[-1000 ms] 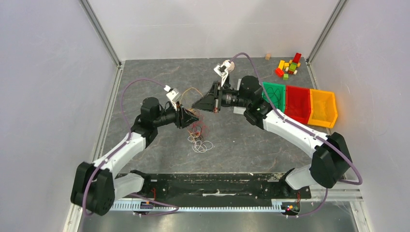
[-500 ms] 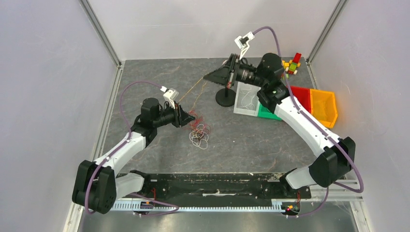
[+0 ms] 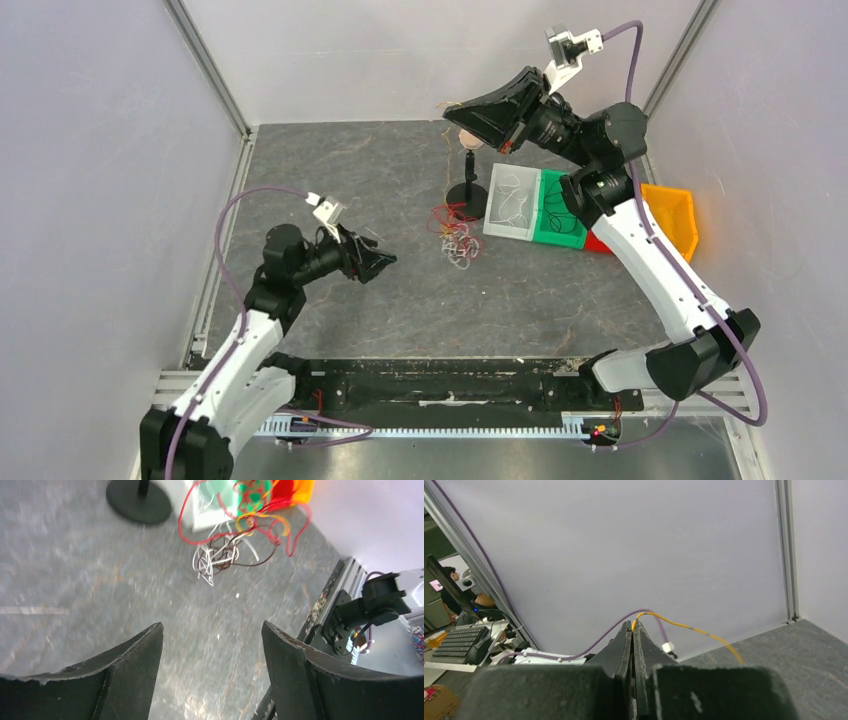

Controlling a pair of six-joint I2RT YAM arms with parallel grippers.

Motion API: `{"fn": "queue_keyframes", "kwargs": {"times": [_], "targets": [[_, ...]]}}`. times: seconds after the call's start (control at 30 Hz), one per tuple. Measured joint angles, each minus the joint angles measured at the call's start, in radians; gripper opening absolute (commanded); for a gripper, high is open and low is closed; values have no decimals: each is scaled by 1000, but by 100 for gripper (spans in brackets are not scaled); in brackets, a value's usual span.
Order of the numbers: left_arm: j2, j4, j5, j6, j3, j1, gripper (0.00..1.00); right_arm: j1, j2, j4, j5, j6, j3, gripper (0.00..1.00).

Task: Untangle the cables

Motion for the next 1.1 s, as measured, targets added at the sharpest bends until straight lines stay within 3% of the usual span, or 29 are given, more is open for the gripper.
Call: {"fn": "queue_keyframes", "kwargs": {"times": [0.17, 0.47, 0.57, 0.67, 0.8, 0.97, 1.1], "targets": [[-33, 132, 20, 0, 11, -36, 80, 0, 26, 6, 0, 1, 40, 0], [283, 381, -100, 0, 164, -268, 81, 2, 64, 10, 1, 1, 74, 0], [351, 444, -132, 7, 217, -330, 65, 12, 71, 11, 10, 1, 89, 0], [415, 456, -154, 21, 236, -352, 57, 40, 82, 7, 16, -10, 123, 0], [453, 402, -159, 24, 153, -273, 57, 63, 127, -35, 19, -38, 272, 0], [443, 180, -169, 15, 31, -64, 59, 11, 182, -66, 73, -76, 518, 0], [414, 51, -177, -8, 14, -31, 61, -36, 163, -42, 120, -86, 559, 0]]}}
